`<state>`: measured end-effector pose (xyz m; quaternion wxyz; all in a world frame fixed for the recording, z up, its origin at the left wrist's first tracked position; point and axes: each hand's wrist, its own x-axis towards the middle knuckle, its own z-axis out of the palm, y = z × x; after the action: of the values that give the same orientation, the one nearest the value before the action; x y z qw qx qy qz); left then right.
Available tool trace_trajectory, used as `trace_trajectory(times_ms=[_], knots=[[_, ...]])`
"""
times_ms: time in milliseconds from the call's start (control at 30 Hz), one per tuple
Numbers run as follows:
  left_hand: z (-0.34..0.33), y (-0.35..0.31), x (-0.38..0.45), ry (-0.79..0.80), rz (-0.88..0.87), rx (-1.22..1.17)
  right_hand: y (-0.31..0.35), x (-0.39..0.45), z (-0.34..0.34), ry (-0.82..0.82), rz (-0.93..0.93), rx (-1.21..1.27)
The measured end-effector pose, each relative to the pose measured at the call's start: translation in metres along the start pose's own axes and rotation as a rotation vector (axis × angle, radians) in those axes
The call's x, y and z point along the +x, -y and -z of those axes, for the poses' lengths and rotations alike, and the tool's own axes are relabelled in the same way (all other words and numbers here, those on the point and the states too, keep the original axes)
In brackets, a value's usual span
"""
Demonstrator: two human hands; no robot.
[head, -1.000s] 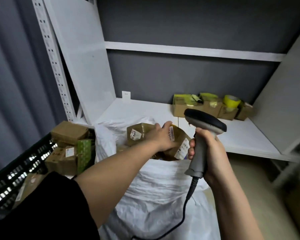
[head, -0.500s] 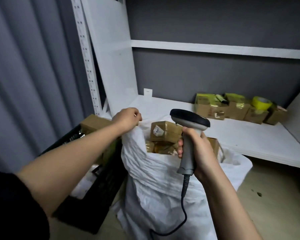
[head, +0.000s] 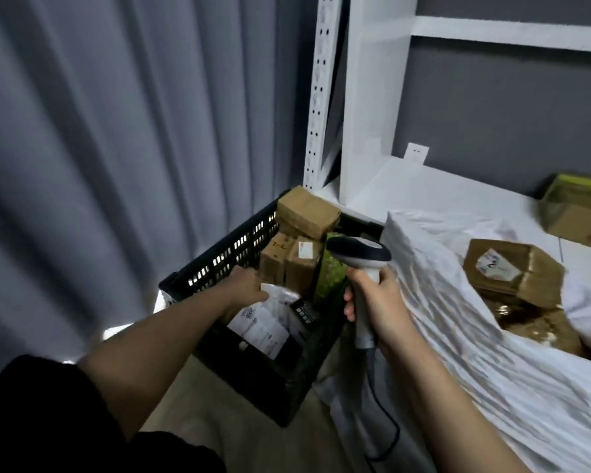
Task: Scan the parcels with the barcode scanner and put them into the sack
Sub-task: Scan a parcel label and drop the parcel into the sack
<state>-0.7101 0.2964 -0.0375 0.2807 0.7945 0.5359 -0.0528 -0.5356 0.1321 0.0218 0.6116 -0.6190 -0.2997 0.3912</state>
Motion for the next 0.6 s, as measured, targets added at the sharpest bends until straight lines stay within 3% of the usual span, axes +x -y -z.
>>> trace_trajectory(times_ms=[200, 400, 600], knots=[[-0.045, -0.031, 0.068, 0.054, -0.1, -0.01, -0.051, 0.058, -0.008, -0.207, 0.007, -0.06], [-0.064, -0.098, 0.137, -0.22, -0.306, 0.114, -0.074, 0.094, -0.01, -0.319, 0.071, -0.083], [-0.057, -0.146, 0.172, -0.252, -0.234, 0.07, -0.077, 0.096, -0.005, -0.33, 0.152, -0.135]])
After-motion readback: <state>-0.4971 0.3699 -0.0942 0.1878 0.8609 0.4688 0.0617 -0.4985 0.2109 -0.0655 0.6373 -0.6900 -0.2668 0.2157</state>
